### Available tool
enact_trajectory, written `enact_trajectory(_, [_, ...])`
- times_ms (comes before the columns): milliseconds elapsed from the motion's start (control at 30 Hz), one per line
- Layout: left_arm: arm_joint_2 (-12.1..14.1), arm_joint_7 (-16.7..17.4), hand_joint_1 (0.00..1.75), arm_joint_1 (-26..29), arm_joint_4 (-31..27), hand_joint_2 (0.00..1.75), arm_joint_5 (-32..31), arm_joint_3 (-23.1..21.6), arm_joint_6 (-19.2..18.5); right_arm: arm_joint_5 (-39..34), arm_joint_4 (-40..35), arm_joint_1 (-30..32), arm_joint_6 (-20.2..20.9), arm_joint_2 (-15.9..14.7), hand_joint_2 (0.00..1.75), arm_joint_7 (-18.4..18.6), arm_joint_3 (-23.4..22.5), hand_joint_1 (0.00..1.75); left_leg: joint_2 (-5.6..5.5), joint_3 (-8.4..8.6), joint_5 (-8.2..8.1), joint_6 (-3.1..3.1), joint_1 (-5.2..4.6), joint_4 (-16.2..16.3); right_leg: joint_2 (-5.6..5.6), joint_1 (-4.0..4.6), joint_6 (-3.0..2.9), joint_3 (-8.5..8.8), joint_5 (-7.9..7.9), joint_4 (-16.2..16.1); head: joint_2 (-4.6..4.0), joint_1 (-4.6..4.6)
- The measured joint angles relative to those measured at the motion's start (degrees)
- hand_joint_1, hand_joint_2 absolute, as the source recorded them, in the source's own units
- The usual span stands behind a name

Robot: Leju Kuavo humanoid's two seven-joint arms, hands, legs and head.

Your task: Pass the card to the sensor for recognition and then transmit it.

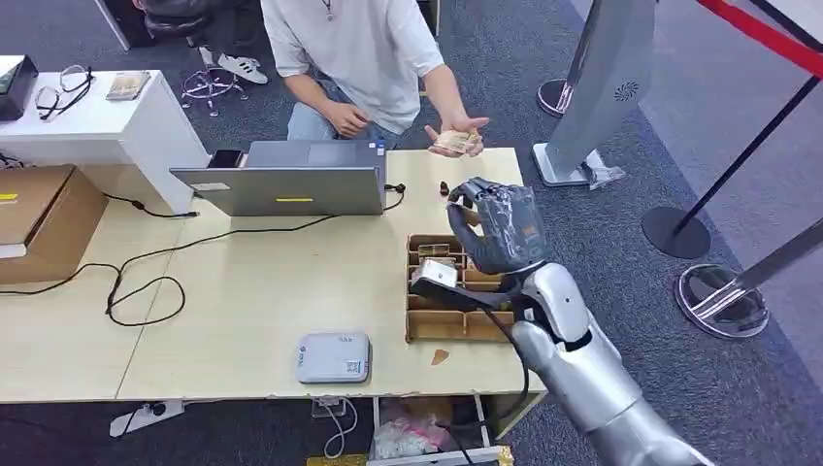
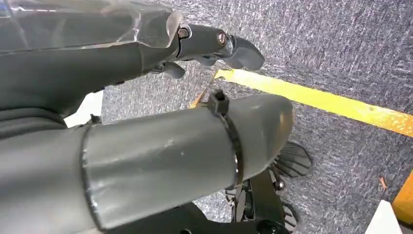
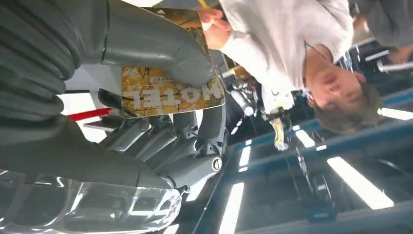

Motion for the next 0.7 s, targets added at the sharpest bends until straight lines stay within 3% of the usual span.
enact_trajectory(300, [0.0, 0.3, 0.00, -0.2, 0.0, 0.00, -1.0, 0.0, 0.5, 4.7, 16.2, -8.8, -8.3, 9.3, 1.75, 0.7, 0.6, 1.75, -0.04, 0.03, 0.07, 0.01, 0.00, 0.0, -0.03, 0.00, -0.01, 0.00, 0.02, 0.0, 0.00, 0.02])
enact_trajectory(500, [0.0, 0.6, 0.00, -0.2, 0.0, 0.00, -1.3, 0.0, 0.7, 12.5, 22.0, -11.4, -8.6, 12.5, 1.75, 1.9, -0.5, 1.75, -0.04, 0.01, 0.07, 0.01, -0.01, 0.0, -0.02, -0.01, -0.01, 0.00, 0.02, 0.0, 0.00, 0.02])
enact_trajectory(700, [0.0, 0.6, 0.00, -0.2, 0.0, 0.00, -1.3, 0.0, 0.7, 15.3, 25.2, -12.1, -8.6, 14.6, 1.75, 1.9, -2.0, 1.75, -0.04, 0.01, 0.07, 0.01, -0.01, 0.0, -0.03, -0.01, -0.01, 0.00, 0.02, 0.0, 0.00, 0.00])
